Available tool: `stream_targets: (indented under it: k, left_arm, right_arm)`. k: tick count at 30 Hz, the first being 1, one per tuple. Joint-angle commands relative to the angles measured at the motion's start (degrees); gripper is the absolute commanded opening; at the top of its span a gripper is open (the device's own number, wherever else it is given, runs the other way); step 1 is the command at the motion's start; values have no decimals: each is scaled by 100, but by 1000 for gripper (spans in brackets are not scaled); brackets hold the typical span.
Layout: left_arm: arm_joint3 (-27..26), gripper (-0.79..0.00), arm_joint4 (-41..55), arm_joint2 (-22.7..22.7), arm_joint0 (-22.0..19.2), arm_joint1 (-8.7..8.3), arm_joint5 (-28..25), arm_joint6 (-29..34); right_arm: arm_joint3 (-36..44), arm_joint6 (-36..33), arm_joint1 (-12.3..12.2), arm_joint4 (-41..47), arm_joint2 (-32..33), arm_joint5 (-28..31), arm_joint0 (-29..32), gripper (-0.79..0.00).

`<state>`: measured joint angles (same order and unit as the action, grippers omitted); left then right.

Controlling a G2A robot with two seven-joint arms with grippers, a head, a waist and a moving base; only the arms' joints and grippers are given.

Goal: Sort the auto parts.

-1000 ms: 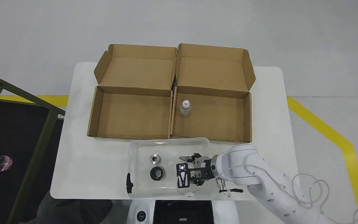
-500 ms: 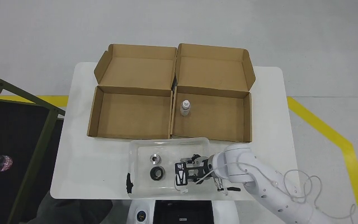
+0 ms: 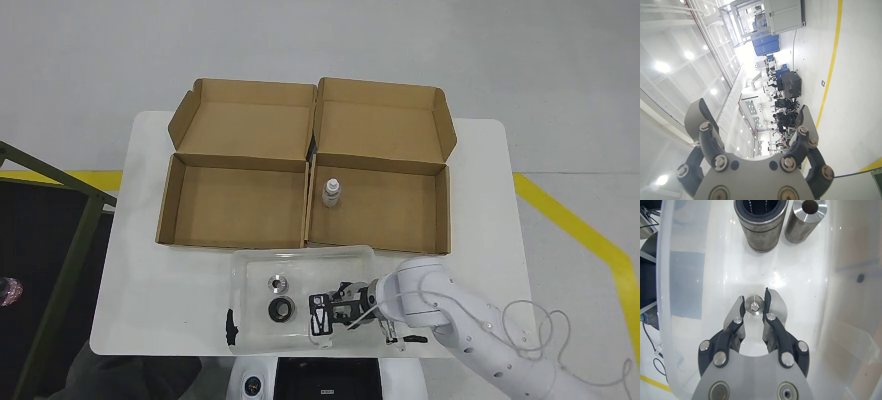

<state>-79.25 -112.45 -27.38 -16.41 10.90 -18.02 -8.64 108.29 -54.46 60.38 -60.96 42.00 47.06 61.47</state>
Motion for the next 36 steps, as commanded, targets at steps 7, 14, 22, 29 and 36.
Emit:
stream_targets:
  k: [7,14,22,29,36]
  left_arm:
    - [0,0,0,0,0,0,0,0]
    - [0,0,0,0,0,0,0,0]
    - [0,0,0,0,0,0,0,0]
    - [0,0,0,0,0,0,0,0]
    - [0,0,0,0,0,0,0,0]
  right_arm:
    - [230,233,-33,62,113,-18,-38,-785]
    - [525,562,-77,-105,282,-114,28,-785]
    - [856,1344,-116,-384,621,-356,118,-785]
    - [1142,1963,-159,-673,1000,-576,238,-785]
    - [1333,2316,-179,-808,1257,-683,285,-785]
